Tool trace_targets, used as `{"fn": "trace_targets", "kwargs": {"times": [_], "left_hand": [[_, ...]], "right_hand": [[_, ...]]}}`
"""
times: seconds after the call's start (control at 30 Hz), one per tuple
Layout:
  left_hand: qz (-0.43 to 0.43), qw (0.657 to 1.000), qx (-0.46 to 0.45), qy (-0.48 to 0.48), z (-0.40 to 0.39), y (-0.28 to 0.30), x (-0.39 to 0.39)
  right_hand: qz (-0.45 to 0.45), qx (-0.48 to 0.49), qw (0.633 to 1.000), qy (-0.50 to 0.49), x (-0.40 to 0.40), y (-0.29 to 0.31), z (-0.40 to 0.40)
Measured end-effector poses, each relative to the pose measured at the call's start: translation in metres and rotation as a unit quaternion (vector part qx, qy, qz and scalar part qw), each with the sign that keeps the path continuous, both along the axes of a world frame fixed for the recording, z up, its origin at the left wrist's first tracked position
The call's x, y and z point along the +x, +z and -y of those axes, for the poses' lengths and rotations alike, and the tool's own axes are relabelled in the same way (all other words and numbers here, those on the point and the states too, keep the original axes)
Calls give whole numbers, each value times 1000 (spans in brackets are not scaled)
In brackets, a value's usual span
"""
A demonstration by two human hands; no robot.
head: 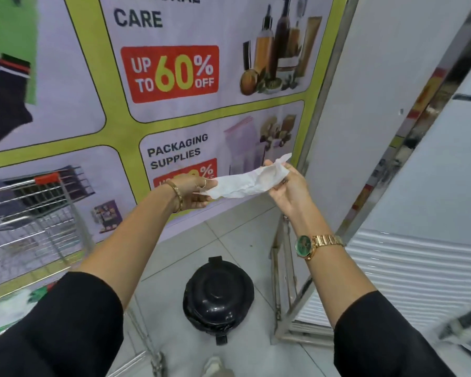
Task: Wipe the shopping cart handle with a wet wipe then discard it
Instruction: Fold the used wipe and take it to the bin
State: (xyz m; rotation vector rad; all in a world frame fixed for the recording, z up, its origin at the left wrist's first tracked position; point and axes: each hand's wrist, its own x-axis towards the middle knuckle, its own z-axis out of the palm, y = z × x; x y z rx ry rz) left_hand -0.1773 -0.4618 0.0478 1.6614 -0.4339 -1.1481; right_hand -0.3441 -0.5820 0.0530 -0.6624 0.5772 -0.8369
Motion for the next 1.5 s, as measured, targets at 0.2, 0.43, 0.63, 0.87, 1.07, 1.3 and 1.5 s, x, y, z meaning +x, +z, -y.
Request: {"fn": "trace_targets", "kwargs": {"times": [0.2,0.43,0.63,0.87,1.07,1.3,1.5], "left_hand": [[-24,999,38,-11,39,-33,21],[-12,998,69,-5,85,-59,56],[-33,996,86,19,111,-96,76],[-18,985,173,-8,106,-166,78],[-42,954,288,-67,84,-237,68],[-38,941,335,5,66,-297,56],[19,944,327,45,68,-337,53]], "right_hand": [[-27,8,1000,4,21,-32,36],[-86,-2,996,8,54,-61,76],[-152,11,988,4,77,-97,100],[-338,-6,939,61,82,-170,96],[-413,33,898,148,74,-237,73],[-503,-72,829,234,64,-305,47],[-521,-150,803,248,75,-343,39]]}}
